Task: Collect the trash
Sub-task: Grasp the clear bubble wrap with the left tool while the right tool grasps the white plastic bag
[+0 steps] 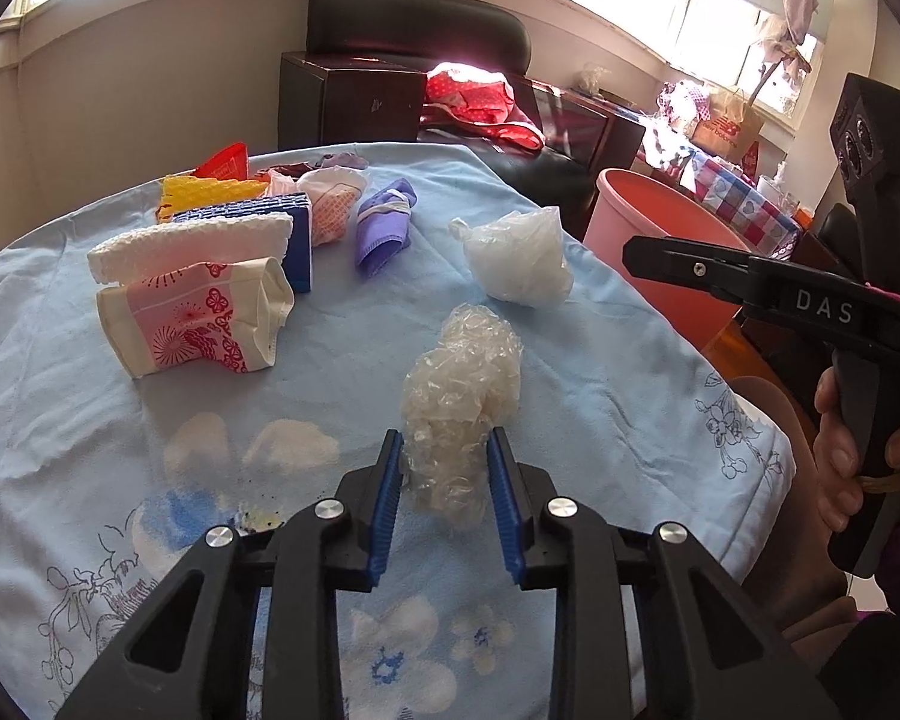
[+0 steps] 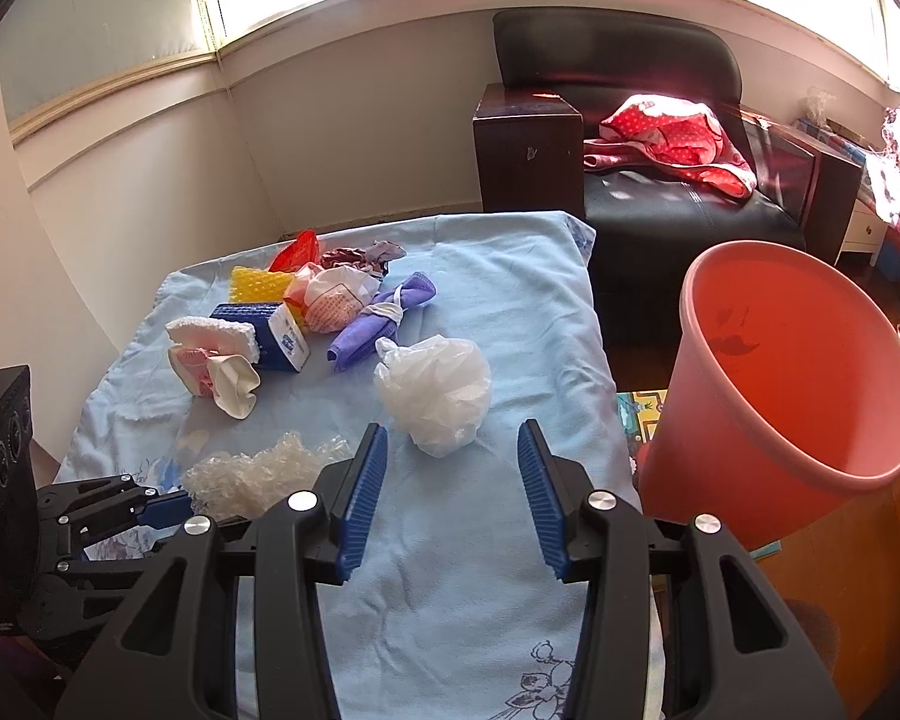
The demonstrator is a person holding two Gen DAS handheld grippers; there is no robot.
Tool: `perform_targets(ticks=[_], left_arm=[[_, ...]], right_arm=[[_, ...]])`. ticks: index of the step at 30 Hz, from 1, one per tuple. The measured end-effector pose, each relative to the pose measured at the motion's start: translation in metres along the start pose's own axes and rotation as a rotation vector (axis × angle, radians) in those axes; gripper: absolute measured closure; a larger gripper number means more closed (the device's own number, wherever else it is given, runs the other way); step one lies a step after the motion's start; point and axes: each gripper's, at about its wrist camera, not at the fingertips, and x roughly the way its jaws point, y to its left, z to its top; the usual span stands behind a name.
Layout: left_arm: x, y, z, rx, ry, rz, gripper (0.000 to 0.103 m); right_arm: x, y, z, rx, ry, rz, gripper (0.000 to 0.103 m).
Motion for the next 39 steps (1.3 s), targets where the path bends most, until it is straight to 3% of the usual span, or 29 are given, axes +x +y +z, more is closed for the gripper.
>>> perform_targets(ticks=[13,15,17,27,33,39], left_arm=[[-0.029,0.021,-0.005,-0.055,-0.066,0.019,0.077],[-0.029,0.025,-0.006,-0.068,-0.065,0.022,0.077],[-0.028,0.027,-0.006,-0.076,-0.065,0.026,0.077],[-0.03,0.028,-0.005,-0.074,-0.07,0.032,0.077],[-0.031,0.026,-0.004,-0.07,-0.074,0.039,0.077],[-0.036,0.022,-0.001,-0.063,-0.088,0.05,0.077]], right_arm=[[0.049,0.001,0.007,0.021,0.103,0.018,0.057],[0.054,-0.003,0.01,0.032,0.117,0.027,0.048],[0.06,-0.005,0.013,0.045,0.128,0.038,0.048],[0.067,0.001,0.017,0.023,0.108,0.059,0.048],[0.067,-0.002,0.013,0.028,0.114,0.056,0.07],[0.055,0.005,0.011,-0.003,0.084,0.07,0.076]])
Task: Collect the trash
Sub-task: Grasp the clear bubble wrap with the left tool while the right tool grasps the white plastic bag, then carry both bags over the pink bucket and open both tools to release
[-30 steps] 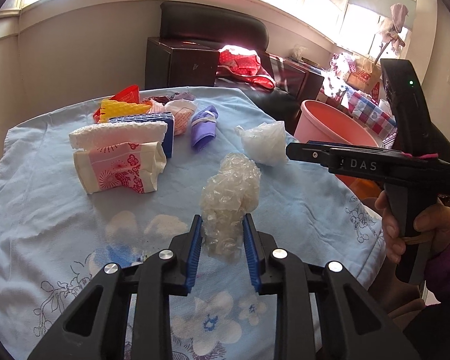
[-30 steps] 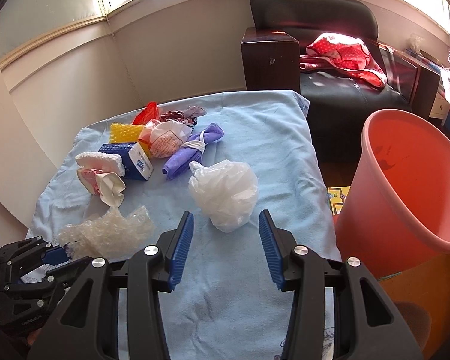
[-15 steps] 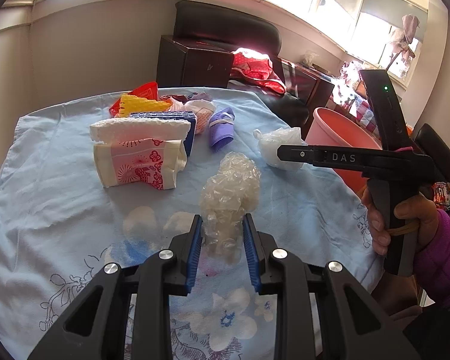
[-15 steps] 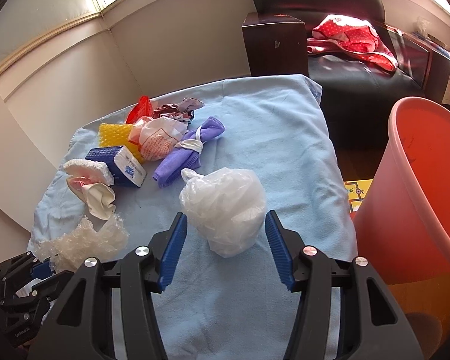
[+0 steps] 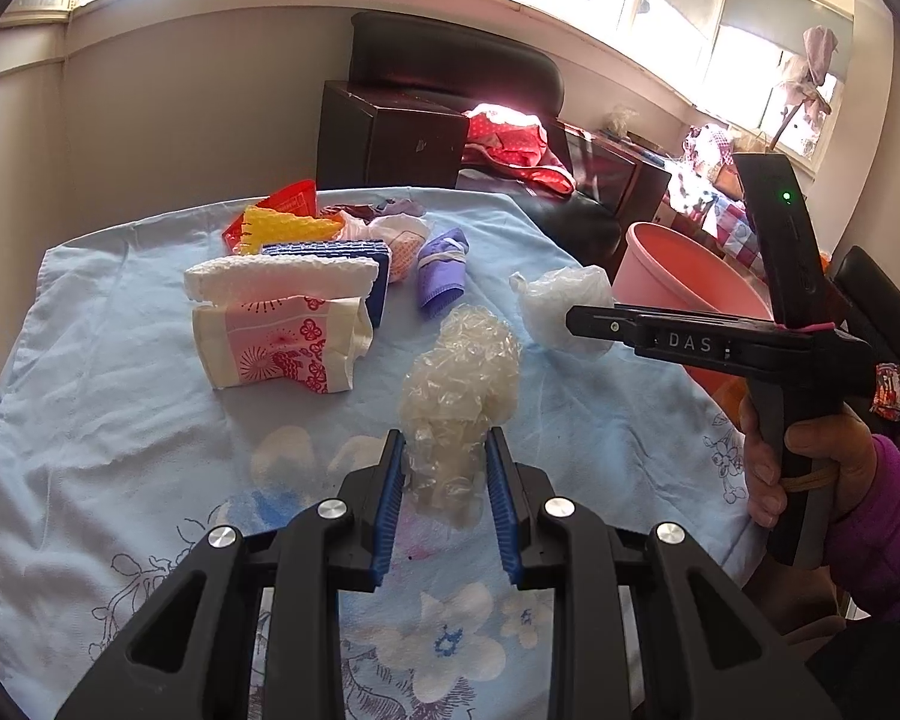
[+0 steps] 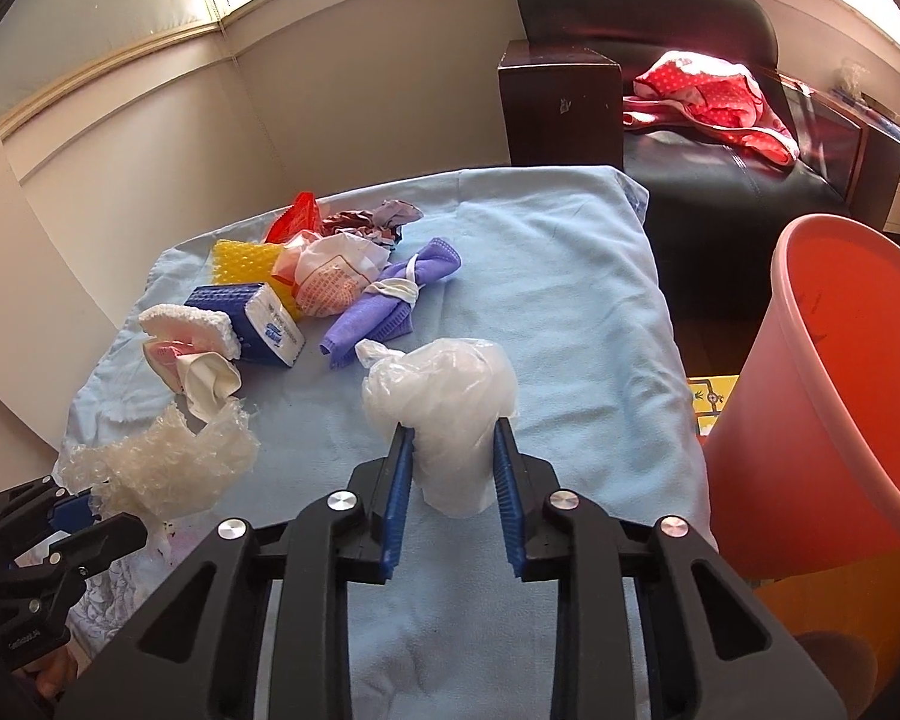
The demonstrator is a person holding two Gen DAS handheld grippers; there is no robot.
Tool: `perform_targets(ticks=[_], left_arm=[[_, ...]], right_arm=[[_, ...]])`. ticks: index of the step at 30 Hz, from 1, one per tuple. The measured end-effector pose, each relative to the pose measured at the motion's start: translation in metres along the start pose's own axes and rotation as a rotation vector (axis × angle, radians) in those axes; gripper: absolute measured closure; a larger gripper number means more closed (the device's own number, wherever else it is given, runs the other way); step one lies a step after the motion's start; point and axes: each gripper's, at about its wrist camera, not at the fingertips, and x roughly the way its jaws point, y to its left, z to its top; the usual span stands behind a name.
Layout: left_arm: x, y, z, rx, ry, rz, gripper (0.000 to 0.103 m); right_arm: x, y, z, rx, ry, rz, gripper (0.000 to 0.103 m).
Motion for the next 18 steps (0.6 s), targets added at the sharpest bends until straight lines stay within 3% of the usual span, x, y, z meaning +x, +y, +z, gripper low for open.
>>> perform_targets(ticks=[18], left_arm=[[-0.025,-0.015,0.021,-0.026,-0.113,0.052,0.077]], right_arm=[[-0.072,0.016,-0.01,-0.059,-0.158,0.013,0.076]])
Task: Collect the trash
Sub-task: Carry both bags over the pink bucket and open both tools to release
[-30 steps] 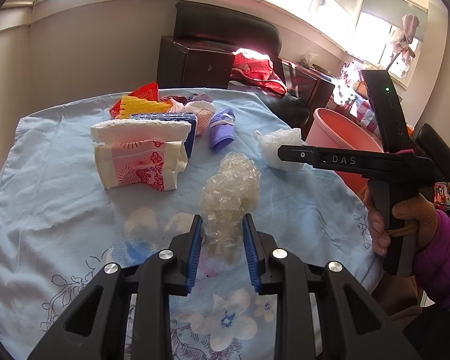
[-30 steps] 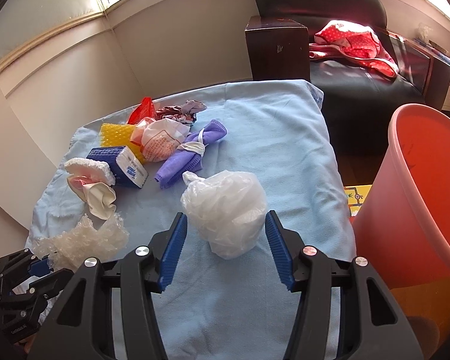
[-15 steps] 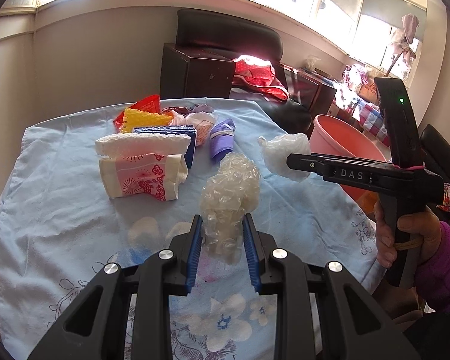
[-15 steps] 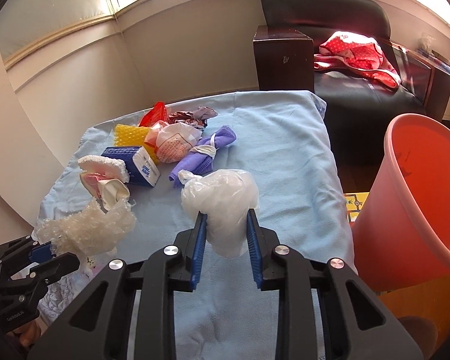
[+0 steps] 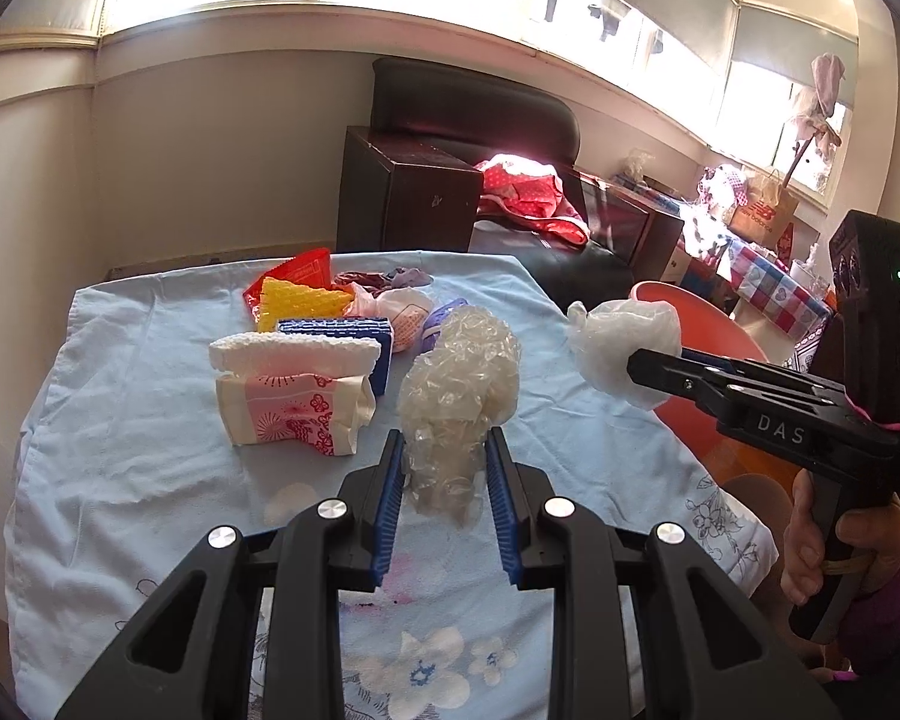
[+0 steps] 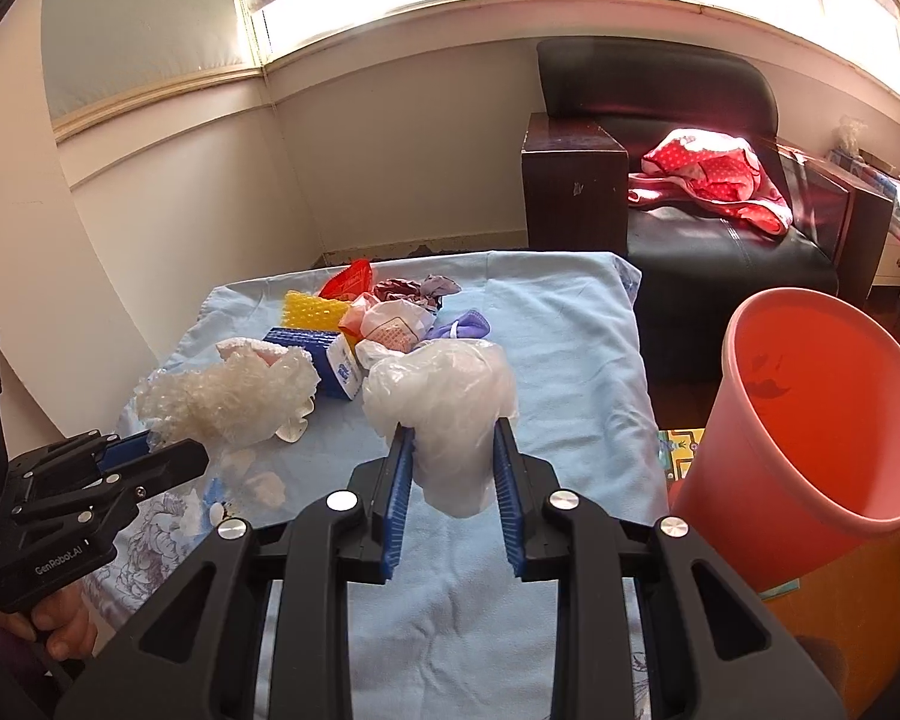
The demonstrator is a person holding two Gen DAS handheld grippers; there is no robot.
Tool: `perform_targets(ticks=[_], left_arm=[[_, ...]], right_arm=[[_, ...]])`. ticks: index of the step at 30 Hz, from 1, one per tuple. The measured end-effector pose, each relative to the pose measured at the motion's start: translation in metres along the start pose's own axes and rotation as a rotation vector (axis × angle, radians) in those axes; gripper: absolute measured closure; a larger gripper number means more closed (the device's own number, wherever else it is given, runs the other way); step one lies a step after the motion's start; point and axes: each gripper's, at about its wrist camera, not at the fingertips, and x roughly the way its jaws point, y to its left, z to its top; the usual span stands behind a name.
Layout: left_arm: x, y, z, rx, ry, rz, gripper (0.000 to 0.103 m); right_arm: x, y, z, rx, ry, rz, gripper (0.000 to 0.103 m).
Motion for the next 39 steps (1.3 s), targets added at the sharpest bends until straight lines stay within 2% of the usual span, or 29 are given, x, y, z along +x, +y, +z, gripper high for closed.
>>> perform_targets(ticks=[12,21,29,39], left_arm=[[-0.003,-0.036,0.022,-0.002,-0.074,-0.038,0.077],[0.006,-0.076,0.039,0.039,-0.105,-0.081,0.077],[0.025,-0.114,0.052,0.058,-0.119,-0.126,0.077],[0.055,-0.152,0.059,0.099,-0.098,-0.17,0.077]], right_arm=[[-0.044,-0.016,-0.009,-0.004,-0.109,-0.076,0.076],[-0.07,-0.05,-0.014,0.047,-0.173,-0.151,0.076],[-0.093,-0.081,-0.021,0.087,-0.241,-0.263,0.076],[-0.102,-0.123,-0.021,0.16,-0.268,-0.344,0.076]])
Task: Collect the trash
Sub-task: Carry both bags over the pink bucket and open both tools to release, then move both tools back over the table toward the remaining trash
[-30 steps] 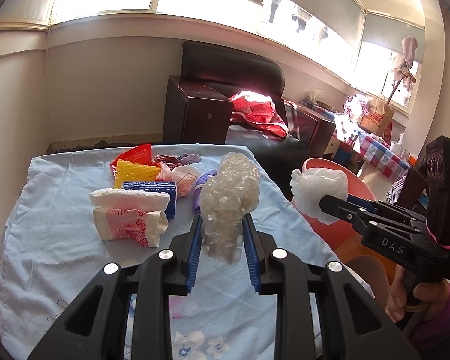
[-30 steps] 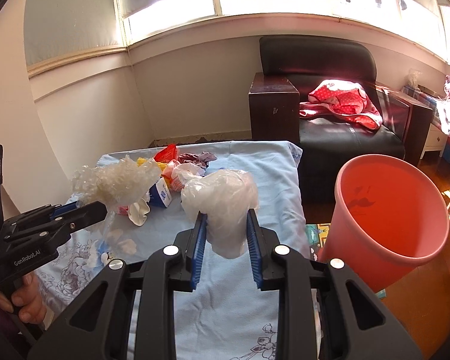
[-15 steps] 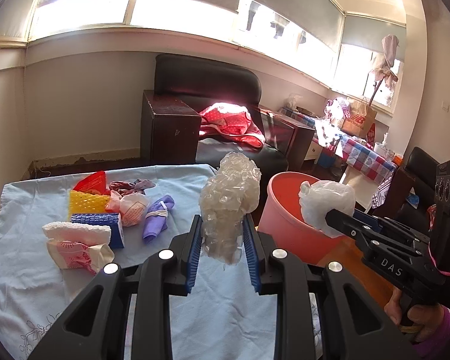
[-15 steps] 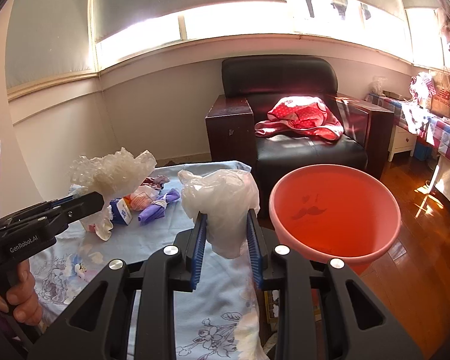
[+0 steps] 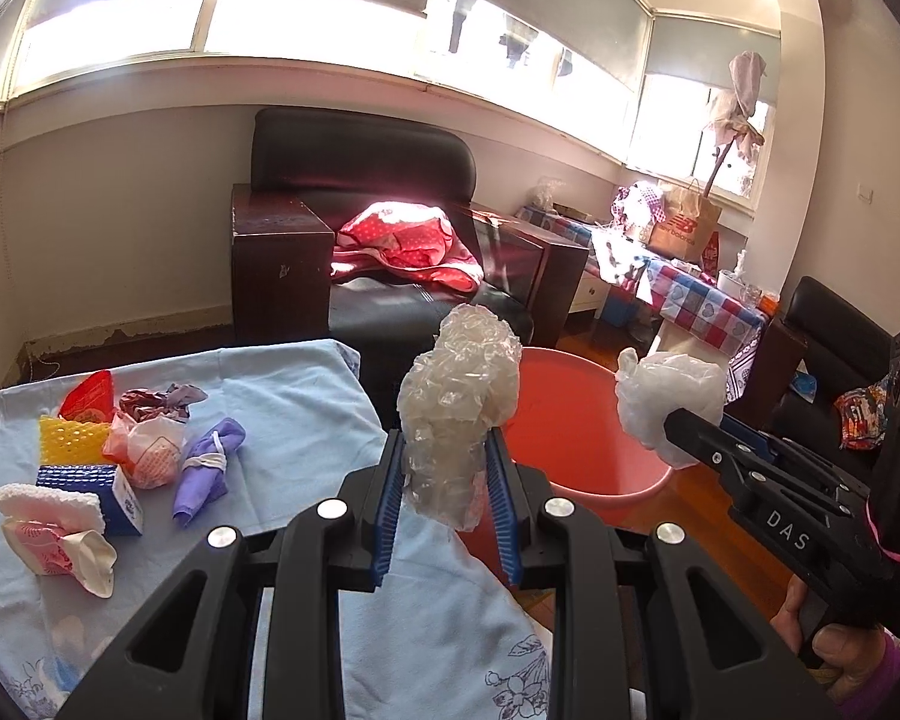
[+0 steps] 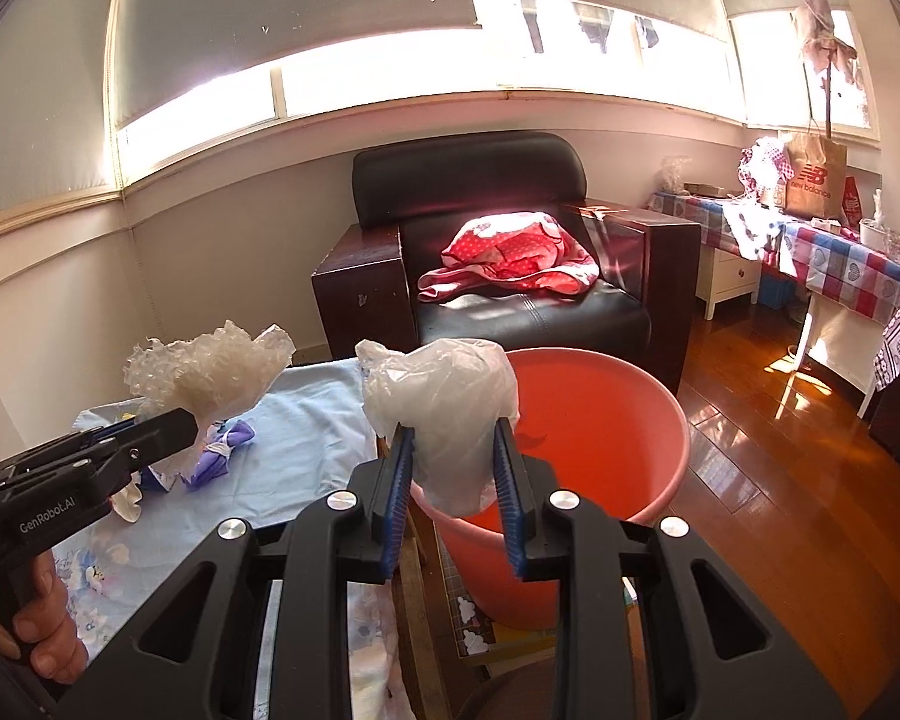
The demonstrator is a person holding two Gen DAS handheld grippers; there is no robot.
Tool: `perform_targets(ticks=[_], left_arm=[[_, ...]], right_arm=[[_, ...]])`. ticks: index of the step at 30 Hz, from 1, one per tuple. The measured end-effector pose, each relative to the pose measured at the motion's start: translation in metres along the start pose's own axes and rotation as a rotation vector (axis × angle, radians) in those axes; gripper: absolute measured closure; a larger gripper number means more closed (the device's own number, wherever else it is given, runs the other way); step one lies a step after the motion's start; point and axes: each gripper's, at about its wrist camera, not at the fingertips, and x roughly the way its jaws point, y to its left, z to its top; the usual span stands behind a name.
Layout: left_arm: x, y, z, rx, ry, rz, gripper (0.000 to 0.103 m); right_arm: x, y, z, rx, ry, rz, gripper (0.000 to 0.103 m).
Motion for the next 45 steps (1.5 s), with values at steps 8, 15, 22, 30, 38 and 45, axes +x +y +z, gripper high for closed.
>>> perform_targets(ticks=[8,15,22,30,38,45], left_arm=[[0.035,-0.019,0.0,0.008,0.048,-0.044,0.077],[0.063,-0.038,0.004,0.044,0.084,-0.074,0.077],[0.097,-0.05,0.003,0.066,0.149,-0.082,0.077],[0.128,-0.056,-0.002,0.09,0.198,-0.074,0.076],[0.139,-0.057,-0.005,0.096,0.21,-0.077,0.061],[0.134,-0.054,-0.002,0.069,0.201,-0.08,0.058]], right_arm=[[0.015,-0.017,-0.004,0.026,0.02,-0.047,0.076],[0.033,-0.028,-0.007,0.041,0.056,-0.074,0.076],[0.051,-0.04,-0.011,0.067,0.096,-0.09,0.076],[0.07,-0.051,-0.018,0.091,0.148,-0.088,0.076],[0.087,-0.063,-0.023,0.148,0.205,-0.087,0.066],[0.087,-0.066,-0.023,0.159,0.203,-0.09,0.063]])
